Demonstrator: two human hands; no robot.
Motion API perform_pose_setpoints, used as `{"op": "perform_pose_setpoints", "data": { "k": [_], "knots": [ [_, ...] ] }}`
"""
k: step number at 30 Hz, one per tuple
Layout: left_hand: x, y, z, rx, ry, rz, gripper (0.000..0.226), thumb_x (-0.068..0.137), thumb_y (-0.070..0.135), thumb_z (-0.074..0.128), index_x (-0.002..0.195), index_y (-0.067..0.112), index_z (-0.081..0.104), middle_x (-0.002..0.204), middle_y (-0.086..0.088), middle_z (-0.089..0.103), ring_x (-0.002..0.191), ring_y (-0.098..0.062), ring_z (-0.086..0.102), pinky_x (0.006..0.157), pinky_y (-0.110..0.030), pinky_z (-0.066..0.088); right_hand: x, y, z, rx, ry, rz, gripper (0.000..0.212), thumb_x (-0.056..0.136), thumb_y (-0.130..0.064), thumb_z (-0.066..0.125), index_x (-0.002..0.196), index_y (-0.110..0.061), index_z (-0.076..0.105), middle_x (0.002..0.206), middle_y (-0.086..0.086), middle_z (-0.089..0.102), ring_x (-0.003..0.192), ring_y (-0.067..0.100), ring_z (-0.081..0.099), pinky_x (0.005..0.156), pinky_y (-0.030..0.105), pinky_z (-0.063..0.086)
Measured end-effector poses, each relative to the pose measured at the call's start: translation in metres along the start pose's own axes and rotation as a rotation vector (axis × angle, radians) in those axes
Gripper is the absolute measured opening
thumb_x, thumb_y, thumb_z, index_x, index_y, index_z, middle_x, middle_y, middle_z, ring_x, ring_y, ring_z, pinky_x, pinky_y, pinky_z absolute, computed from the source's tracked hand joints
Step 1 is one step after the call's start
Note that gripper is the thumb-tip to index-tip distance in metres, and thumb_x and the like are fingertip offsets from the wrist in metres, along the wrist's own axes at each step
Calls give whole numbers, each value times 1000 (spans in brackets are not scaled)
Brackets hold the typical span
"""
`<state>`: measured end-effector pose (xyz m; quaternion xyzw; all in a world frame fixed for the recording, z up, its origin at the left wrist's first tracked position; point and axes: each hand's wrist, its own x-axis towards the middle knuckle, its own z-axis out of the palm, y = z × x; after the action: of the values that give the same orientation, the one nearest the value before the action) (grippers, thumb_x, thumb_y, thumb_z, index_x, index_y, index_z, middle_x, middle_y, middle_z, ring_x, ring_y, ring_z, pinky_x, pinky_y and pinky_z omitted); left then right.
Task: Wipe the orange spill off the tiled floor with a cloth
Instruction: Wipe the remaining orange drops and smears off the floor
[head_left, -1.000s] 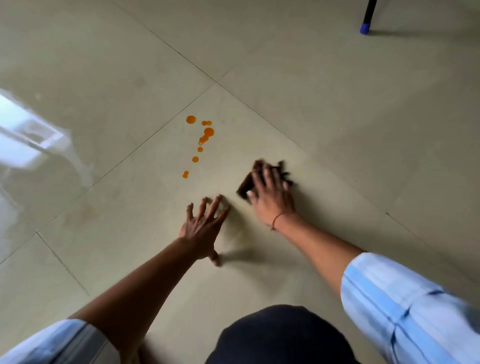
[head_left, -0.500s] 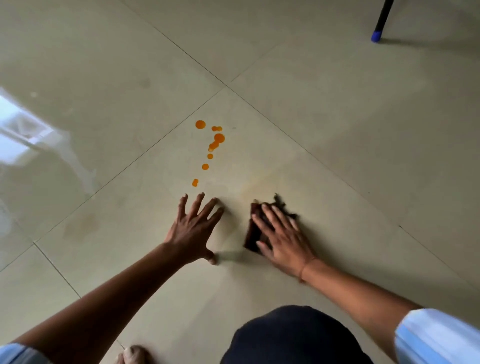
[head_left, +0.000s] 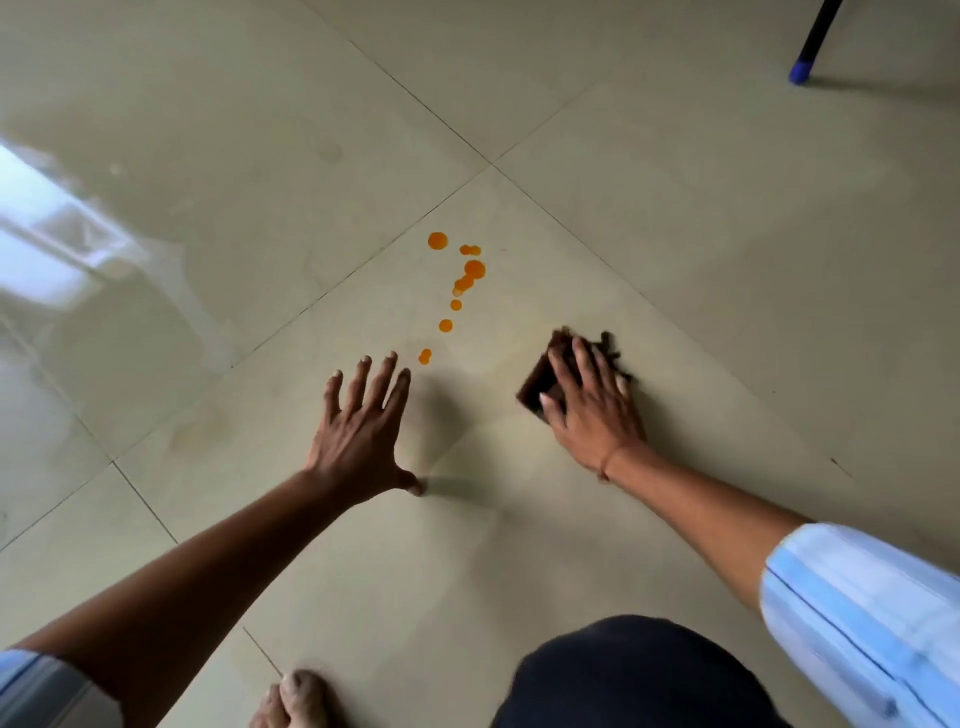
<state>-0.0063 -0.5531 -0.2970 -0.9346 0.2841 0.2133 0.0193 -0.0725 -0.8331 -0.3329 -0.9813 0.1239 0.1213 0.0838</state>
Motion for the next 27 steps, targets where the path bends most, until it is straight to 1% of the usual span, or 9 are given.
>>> {"op": "perform_pose_setpoints", "data": {
  "k": [2, 4, 7, 11, 15, 19, 22, 24, 27],
  "knots": [
    [3, -16, -1, -17, -28, -59, 146, 47, 78, 74, 153, 16, -5, 160, -9, -17, 147, -34, -12, 117, -54, -4, 25, -47, 6, 29, 1, 12, 63, 93, -47, 34, 150, -23, 21, 159, 11, 12, 145, 31, 13, 113, 49, 17],
    [10, -30, -4, -37, -88, -124, 148, 46, 77, 74, 152, 17, -11, 160, -7, -20, 147, -35, -13, 116, -55, -2, 11, -78, 15, 23, -1, -162, 62, 89, -47, 35, 146, -22, 33, 155, 14, 27, 141, 33, 26, 110, 50, 27],
    [22, -48, -17, -52, -174, -136, 150, 43, 74, 78, 152, 19, -10, 161, -5, -16, 147, -34, -4, 116, -56, 12, -30, -49, 13, -20, -101, -369, 66, 84, -51, 36, 143, -23, 39, 151, 12, 36, 137, 32, 36, 104, 49, 38],
    [35, -64, -33, 98, -268, -17, 144, 50, 62, 83, 152, 20, -8, 160, -3, -11, 142, -35, 12, 96, -50, 45, 41, -21, -17, -55, -80, -56, 64, 95, -51, 31, 151, -26, 14, 160, 8, 6, 146, 27, 7, 115, 48, 13],
    [62, -82, -52, 144, -286, 3, 146, 52, 59, 84, 150, 23, -17, 160, -2, -20, 146, -40, 1, 96, -53, 44, 106, -99, -19, -53, -103, -104, 63, 97, -45, 35, 151, -23, 12, 160, 12, 2, 146, 32, 3, 116, 46, 7],
    [78, -93, -57, 37, -266, 1, 149, 42, 62, 86, 151, 27, -9, 160, 1, -15, 144, -37, 1, 95, -57, 46, 48, -102, -7, -57, -91, -237, 63, 96, -48, 36, 151, -27, 13, 160, 8, 5, 147, 28, 4, 116, 42, 9],
    [81, -98, -50, -5, -249, 22, 150, 39, 62, 87, 152, 28, -7, 160, 1, -16, 145, -37, -1, 100, -56, 41, 57, -61, -20, -75, -98, -45, 66, 95, -50, 38, 151, -27, 11, 161, 7, 4, 146, 28, 5, 115, 43, 12],
    [82, -101, -47, -27, -238, 22, 150, 38, 61, 87, 152, 28, -6, 160, 2, -16, 145, -36, -3, 104, -55, 37, 94, -77, -20, -20, -63, 145, 64, 96, -49, 35, 151, -25, 13, 160, 9, 5, 146, 30, 7, 114, 47, 14],
    [85, -105, -43, -22, -214, 32, 149, 39, 61, 87, 152, 27, -3, 161, 1, -14, 146, -35, -3, 108, -51, 32, 91, -153, -4, 19, -5, 23, 64, 91, -46, 33, 148, -19, 27, 155, 15, 24, 142, 34, 21, 111, 50, 26]
  ]
}}
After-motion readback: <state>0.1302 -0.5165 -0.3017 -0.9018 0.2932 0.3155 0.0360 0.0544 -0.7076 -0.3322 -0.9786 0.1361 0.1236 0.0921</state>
